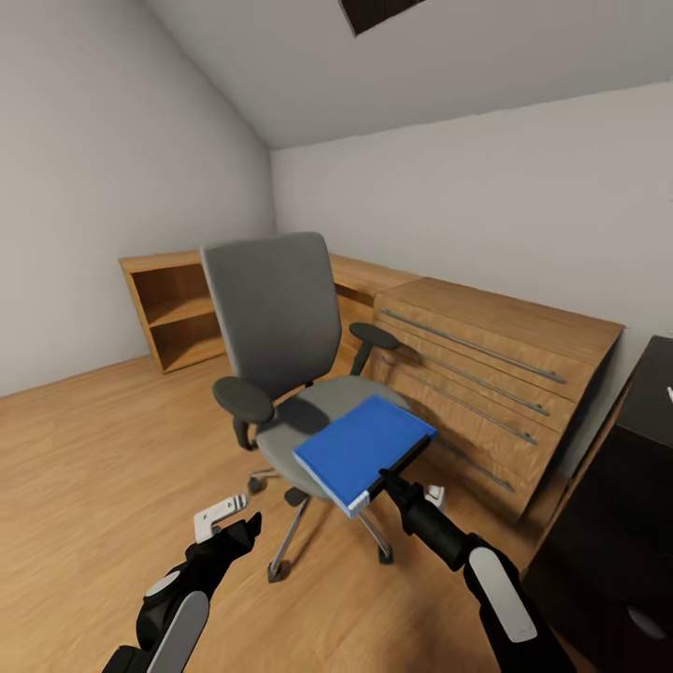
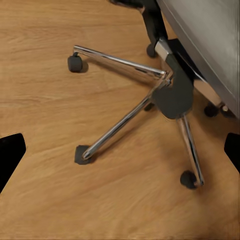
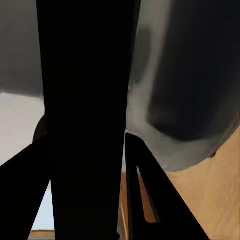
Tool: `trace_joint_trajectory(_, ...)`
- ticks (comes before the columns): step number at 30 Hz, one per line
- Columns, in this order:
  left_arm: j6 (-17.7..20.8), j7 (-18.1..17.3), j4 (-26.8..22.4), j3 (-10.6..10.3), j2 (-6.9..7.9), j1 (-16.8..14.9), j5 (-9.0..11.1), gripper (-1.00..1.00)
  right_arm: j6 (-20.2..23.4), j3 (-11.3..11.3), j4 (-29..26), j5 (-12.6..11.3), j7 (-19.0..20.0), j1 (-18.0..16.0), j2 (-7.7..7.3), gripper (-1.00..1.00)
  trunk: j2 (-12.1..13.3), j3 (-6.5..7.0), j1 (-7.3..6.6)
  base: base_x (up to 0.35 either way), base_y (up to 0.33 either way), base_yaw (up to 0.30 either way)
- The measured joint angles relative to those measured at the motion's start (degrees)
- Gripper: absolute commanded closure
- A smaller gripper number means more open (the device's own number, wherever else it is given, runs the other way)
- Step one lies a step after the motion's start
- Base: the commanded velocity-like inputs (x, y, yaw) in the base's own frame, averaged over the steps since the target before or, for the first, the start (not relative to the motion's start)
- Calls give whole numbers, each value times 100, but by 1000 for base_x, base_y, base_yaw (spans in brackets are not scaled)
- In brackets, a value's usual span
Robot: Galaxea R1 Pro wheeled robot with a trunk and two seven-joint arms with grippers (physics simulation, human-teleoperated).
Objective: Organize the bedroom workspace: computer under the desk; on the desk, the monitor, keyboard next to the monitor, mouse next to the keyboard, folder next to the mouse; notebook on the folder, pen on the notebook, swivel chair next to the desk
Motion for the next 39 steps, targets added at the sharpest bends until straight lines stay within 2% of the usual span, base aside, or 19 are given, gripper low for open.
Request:
trace_joint_trajectory(10, 0, 4, 2, 0, 0, 0, 5, -100, -109, -39, -812, 16, -13, 15, -26, 100, 401, 180, -222, -268, 0, 0)
trace_joint_trajectory(15, 0, 7, 1, 0, 0, 0, 5, -100, -418, -143, -1436, 48, -359, 55, -37, 100, 602, 269, -333, -31, 0, 0)
trace_joint_trajectory(17, 0, 8, 2, -4, 0, 0, 5, -100, -521, -160, -1734, 46, -542, 133, -41, 100, 682, 305, -377, -6, 0, 0)
trace_joint_trajectory(18, 0, 9, 2, -1, 0, 0, 5, -100, -542, -164, -2076, 30, -626, 288, -42, 100, 721, 323, -399, -2, 0, 0)
trace_joint_trajectory(22, 0, 9, 6, -5, 0, 0, 6, -100, -552, -185, -2629, 33, -653, 579, -76, 100, 882, 395, -487, -1, 0, 0)
trace_joint_trajectory(23, 0, 9, 7, -6, 0, 0, 6, -100, -551, -193, -2682, 32, -651, 612, -103, 100, 922, 413, -509, 0, 0, 0)
trace_joint_trajectory(25, 0, 8, 10, -7, 0, 1, 5, -100, -537, -245, -2832, -17, -644, 728, -297, 100, 1002, 449, -553, 0, 0, 0)
trace_joint_trajectory(26, 0, 8, 10, -8, 0, 0, 5, -100, -536, -254, -2858, -58, -647, 746, -340, 100, 1043, 467, -575, 0, 0, 0)
trace_joint_trajectory(30, 0, 8, 11, -9, 0, 0, 3, -100, -538, -271, -2898, -246, -655, 770, -405, 100, 1203, 539, -662, 0, 0, 0)
trace_joint_trajectory(38, 0, 9, 11, -9, -3, 0, -9, -100, -561, -368, -2949, -284, -671, 774, -404, 100, 1524, 682, -838, 0, 0, 0)
trace_joint_trajectory(39, 3, 15, 173, -262, -14, 1, -12, -100, -592, -458, -2980, -278, -680, 778, -415, 100, 1564, 700, -860, 0, 0, -18)
